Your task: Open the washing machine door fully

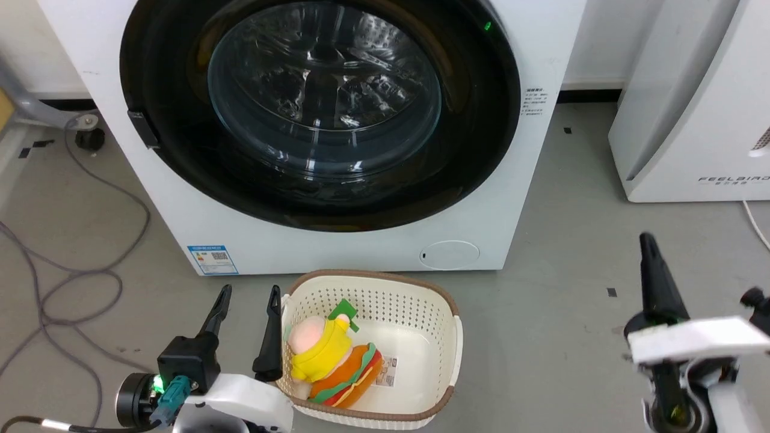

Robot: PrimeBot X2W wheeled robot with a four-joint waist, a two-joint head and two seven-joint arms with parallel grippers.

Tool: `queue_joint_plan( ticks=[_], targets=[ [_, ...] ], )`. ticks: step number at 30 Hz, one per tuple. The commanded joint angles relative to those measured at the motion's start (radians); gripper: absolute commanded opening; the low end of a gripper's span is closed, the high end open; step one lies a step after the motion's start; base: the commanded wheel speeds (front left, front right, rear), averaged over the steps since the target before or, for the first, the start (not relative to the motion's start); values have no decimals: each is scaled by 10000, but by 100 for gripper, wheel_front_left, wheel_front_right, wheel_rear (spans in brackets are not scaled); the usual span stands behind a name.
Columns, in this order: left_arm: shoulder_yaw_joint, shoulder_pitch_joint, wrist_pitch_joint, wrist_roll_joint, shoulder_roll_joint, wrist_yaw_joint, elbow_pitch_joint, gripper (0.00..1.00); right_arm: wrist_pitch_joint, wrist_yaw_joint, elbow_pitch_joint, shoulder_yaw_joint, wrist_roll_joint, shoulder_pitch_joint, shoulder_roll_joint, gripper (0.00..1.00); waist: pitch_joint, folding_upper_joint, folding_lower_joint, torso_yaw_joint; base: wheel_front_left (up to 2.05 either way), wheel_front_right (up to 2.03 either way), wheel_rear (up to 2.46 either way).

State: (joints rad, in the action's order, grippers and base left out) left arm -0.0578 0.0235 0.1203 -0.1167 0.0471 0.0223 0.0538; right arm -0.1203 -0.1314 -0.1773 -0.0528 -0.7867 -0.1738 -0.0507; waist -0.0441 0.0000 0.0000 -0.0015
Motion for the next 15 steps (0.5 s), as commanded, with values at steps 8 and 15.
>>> queue_joint_plan(
  ticks=[8,15],
  targets=[
    [14,411,236,-147,17,136,-194,100,-93,2,-1339,-59,-1396,-2184,-570,0,-611,0,0,39,0,0,0],
    [136,819,383,-268,19,251,-392,100,159,3,-2592,198,-2281,-4268,-1135,0,-1256,0,0,83,0,0,0]
  ],
)
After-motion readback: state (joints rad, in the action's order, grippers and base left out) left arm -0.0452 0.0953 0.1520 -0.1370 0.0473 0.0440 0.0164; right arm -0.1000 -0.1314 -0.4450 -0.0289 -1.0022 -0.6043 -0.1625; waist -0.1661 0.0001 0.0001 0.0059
